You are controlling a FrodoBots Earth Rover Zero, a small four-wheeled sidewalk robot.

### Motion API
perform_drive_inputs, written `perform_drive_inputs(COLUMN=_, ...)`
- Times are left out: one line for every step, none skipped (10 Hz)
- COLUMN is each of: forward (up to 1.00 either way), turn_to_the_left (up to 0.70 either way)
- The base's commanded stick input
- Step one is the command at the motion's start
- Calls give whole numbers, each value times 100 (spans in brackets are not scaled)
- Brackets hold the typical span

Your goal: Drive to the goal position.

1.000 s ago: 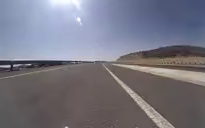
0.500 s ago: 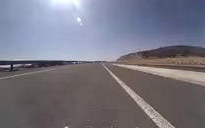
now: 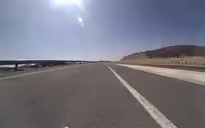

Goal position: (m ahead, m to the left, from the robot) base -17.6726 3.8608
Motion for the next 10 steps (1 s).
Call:
perform_drive_inputs(forward=0, turn_to_the_left=45)
perform_drive_inputs(forward=0, turn_to_the_left=45)
perform_drive_inputs(forward=0, turn_to_the_left=45)
perform_drive_inputs(forward=0, turn_to_the_left=45)
perform_drive_inputs(forward=0, turn_to_the_left=45)
perform_drive_inputs(forward=0, turn_to_the_left=45)
perform_drive_inputs(forward=0, turn_to_the_left=45)
perform_drive_inputs(forward=0, turn_to_the_left=45)
perform_drive_inputs(forward=0, turn_to_the_left=45)
perform_drive_inputs(forward=0, turn_to_the_left=45)
